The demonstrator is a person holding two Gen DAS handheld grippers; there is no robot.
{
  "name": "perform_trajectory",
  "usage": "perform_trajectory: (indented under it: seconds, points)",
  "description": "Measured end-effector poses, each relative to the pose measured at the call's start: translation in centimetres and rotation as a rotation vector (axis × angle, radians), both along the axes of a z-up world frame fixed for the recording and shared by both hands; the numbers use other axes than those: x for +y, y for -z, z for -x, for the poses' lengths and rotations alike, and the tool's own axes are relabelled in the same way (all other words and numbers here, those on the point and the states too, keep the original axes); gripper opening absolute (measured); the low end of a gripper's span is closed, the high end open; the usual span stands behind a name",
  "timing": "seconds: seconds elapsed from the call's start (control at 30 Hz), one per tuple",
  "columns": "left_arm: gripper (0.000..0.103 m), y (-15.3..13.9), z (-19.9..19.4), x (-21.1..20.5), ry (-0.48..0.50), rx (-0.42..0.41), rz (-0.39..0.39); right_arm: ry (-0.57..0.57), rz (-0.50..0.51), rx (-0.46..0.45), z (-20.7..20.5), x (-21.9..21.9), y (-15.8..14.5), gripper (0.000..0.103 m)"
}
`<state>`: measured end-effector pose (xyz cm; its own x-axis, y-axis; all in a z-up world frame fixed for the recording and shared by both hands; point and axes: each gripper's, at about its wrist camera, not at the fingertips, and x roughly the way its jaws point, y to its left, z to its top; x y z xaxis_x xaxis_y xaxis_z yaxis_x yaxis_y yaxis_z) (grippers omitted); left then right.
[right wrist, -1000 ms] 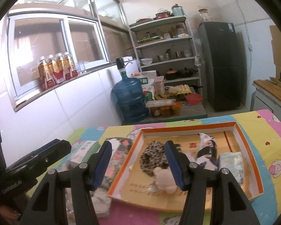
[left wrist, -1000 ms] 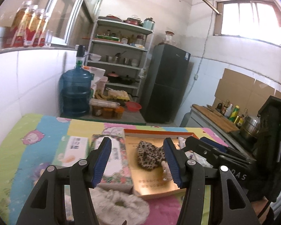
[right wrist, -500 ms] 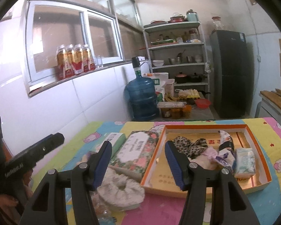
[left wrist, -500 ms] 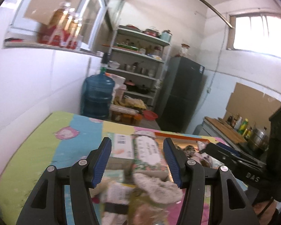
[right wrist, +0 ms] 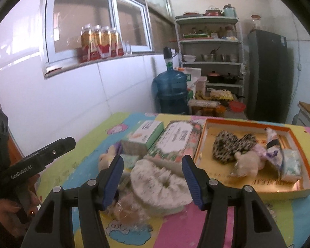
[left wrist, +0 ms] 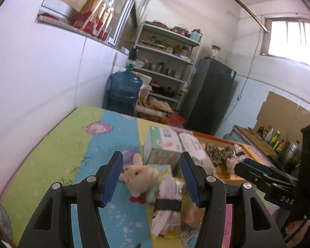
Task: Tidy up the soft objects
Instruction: 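Move both tools back over the pile of soft items, then grasp the white-yellow snack bag with the left tool while the right tool grasps the cream plush bunny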
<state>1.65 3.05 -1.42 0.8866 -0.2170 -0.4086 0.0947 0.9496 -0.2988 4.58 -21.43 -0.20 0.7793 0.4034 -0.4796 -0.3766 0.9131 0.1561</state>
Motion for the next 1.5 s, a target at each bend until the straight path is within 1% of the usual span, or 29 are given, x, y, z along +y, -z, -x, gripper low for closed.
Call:
perform_trajectory:
  seconds: [0.2, 0.37, 0.53, 0.9, 1.0, 1.03, 1.07, 1.1, 1.13, 1.17, 1.33, 1.5]
  points:
    - [0.059, 2.2, 0.4, -0.9, 0.060, 0.033, -0.012, -0.012, 0.011, 0.032, 0.6, 0.8, 1.7, 0.059]
    - [0.059, 3.3, 0.1, -2.4, 0.118, 0.053, -0.034, -0.005, 0.008, 0.034, 0.7, 0.7, 1.9, 0.059]
    - [0.059, 4.9, -0.8, -4.2, 0.161, 0.106, -0.072, 0.004, 0.010, 0.030, 1.0, 0.4, 2.0, 0.059]
    - [0.059, 7.1, -2.5, -6.2, 0.194, 0.196, -0.141, 0.016, -0.008, 0.046, 0.7, -0.7, 2.6, 0.059]
    - [0.059, 7.6, -3.0, -6.3, 0.189, 0.223, -0.138, 0.018, -0.013, 0.050, 0.6, -0.8, 2.8, 0.059]
    - [0.056, 7.6, -3.2, -6.4, 0.189, 0.227, -0.130, 0.018, -0.013, 0.051, 0.6, -0.9, 2.8, 0.059]
    - [0.049, 7.7, -3.3, -6.3, 0.190, 0.231, -0.121, 0.019, -0.014, 0.053, 0.5, -0.9, 2.9, 0.059]
    - [0.048, 7.8, -3.3, -6.2, 0.189, 0.231, -0.116, 0.019, -0.015, 0.054, 0.5, -0.9, 2.9, 0.059]
    - [0.044, 7.8, -3.2, -6.1, 0.187, 0.228, -0.113, 0.017, -0.017, 0.055, 0.5, -0.9, 2.9, 0.059]
    - [0.044, 7.8, -3.2, -6.0, 0.187, 0.226, -0.112, 0.016, -0.018, 0.058, 0.4, -0.9, 2.9, 0.059]
    - [0.043, 7.4, -2.1, -5.3, 0.175, 0.198, -0.089, -0.013, -0.035, 0.065, 0.1, -0.1, 2.9, 0.059]
    - [0.043, 6.2, 0.1, -3.3, 0.143, 0.143, -0.054, -0.090, -0.051, 0.056, -0.3, 2.1, 2.4, 0.059]
